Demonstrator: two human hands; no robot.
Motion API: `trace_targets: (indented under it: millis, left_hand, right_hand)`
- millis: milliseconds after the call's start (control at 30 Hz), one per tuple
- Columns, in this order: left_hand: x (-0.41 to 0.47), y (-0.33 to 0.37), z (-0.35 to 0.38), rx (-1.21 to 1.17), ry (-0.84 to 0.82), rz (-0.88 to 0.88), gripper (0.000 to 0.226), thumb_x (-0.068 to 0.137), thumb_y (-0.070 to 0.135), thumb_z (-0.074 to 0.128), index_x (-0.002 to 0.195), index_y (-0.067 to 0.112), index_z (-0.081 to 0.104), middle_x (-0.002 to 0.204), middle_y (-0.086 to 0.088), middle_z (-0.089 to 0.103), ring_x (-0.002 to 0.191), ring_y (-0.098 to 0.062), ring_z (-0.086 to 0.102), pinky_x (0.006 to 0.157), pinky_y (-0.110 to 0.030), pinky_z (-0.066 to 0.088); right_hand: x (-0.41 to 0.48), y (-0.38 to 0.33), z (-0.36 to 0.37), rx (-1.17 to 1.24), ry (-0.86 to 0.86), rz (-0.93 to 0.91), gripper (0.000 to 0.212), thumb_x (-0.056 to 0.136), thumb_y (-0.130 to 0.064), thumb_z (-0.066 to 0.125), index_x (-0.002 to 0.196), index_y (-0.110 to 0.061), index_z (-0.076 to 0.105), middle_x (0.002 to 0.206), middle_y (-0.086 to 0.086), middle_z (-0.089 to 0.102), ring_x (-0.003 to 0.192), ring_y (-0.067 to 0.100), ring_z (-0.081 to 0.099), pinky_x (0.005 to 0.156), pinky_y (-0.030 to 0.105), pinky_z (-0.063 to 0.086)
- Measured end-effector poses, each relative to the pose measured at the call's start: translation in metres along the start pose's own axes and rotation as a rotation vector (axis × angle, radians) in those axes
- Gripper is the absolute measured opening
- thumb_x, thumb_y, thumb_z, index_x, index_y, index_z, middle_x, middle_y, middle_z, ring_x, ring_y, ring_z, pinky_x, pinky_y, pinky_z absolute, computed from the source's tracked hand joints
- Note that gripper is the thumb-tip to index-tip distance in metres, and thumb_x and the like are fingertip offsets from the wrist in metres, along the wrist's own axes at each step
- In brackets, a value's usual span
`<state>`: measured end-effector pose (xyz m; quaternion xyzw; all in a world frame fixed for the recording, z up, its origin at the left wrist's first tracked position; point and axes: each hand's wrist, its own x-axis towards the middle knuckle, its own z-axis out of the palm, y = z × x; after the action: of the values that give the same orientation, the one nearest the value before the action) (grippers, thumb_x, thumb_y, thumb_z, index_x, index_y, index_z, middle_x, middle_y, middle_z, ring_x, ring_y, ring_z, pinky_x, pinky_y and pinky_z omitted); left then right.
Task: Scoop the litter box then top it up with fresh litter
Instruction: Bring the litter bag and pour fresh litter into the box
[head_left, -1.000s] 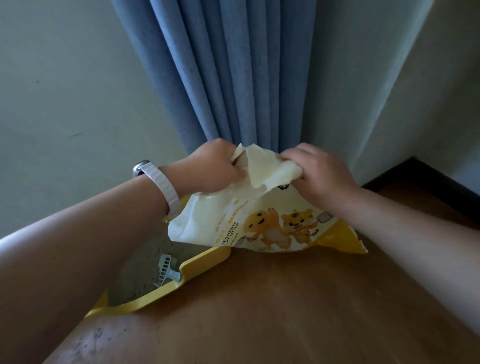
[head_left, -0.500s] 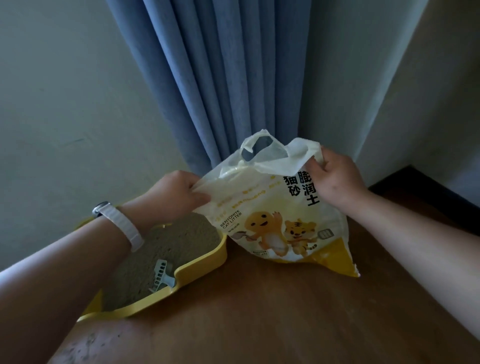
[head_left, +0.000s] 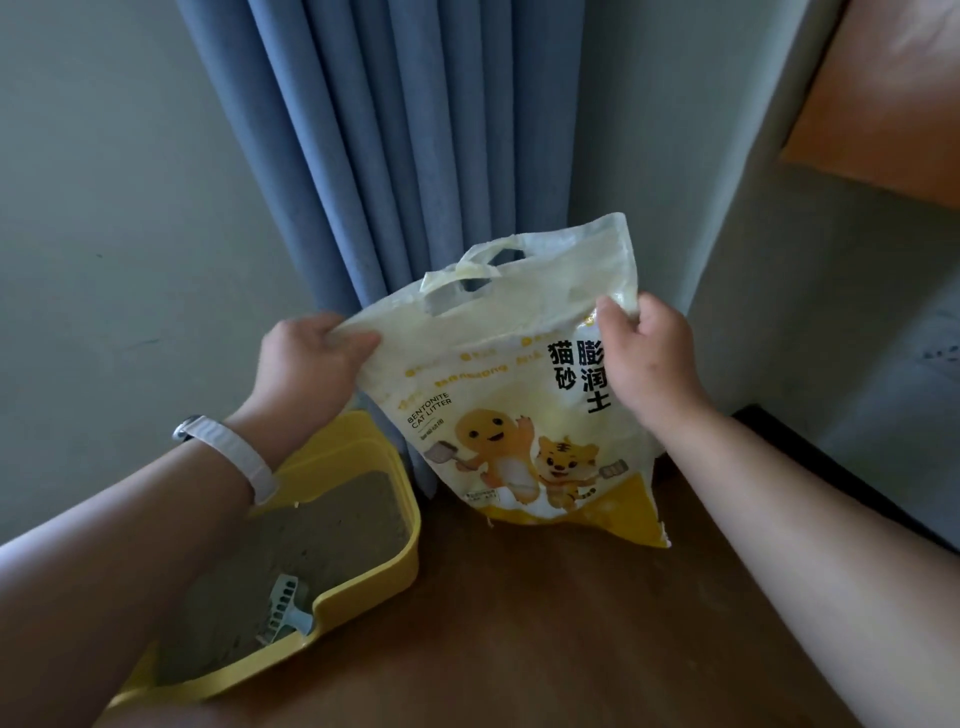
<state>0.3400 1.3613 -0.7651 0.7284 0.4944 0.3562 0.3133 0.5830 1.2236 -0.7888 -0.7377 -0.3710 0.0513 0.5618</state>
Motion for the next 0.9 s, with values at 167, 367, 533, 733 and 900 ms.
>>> trace_targets:
  millis: [167,367,533,733,900]
  left_hand:
    - [0.020,0.027,-0.044,-0.182,0.147,0.047,0.016,0.083,0.029,0.075,0.072,0.021,0.068,0.060,0.003,0.063,0.043,-0.002,0.049,0.043,-0.020,0.041]
    - [0.037,0.030,-0.119,-0.305,0.277,0.071,0.022,0.072,0.036,0.079,0.076,0.016,0.072,0.087,-0.022,0.072,0.067,-0.023,0.060,0.068,-0.059,0.055]
    - [0.038,0.004,-0.188,-0.261,0.371,0.059,0.013,0.079,0.024,0.079,0.077,0.014,0.071,0.079,-0.010,0.070,0.067,-0.021,0.058,0.063,-0.047,0.054]
    - [0.027,-0.056,-0.276,-0.125,0.463,0.047,0.014,0.082,0.024,0.076,0.077,0.012,0.071,0.067,-0.003,0.067,0.049,-0.009,0.052,0.047,-0.018,0.041]
    - [0.006,-0.107,-0.351,-0.166,0.530,0.033,0.012,0.080,0.015,0.078,0.076,0.006,0.071,0.068,-0.005,0.069,0.055,-0.010,0.057,0.051,-0.016,0.045]
  right_hand:
    - [0.016,-0.063,0.002,0.093,0.073,-0.104,0.039,0.096,-0.027,0.053,0.061,-0.023,0.038,0.054,-0.010,0.040,0.041,0.001,0.036,0.041,0.015,0.028]
    - [0.022,-0.135,0.035,0.257,0.036,-0.211,0.031,0.095,-0.021,0.055,0.064,-0.019,0.048,0.056,-0.008,0.047,0.045,0.001,0.040,0.044,0.018,0.035]
    - [0.004,-0.180,0.097,0.305,-0.109,-0.220,0.031,0.095,-0.024,0.053,0.064,-0.023,0.050,0.054,-0.011,0.049,0.049,0.005,0.045,0.046,0.022,0.039]
    - [-0.036,-0.220,0.189,0.304,-0.240,-0.229,0.031,0.095,-0.029,0.054,0.077,-0.003,0.056,0.064,0.010,0.055,0.055,0.019,0.050,0.053,0.033,0.046]
    - [-0.078,-0.258,0.268,0.280,-0.313,-0.290,0.033,0.094,-0.033,0.055,0.075,-0.006,0.058,0.063,0.016,0.060,0.058,0.027,0.056,0.055,0.038,0.047]
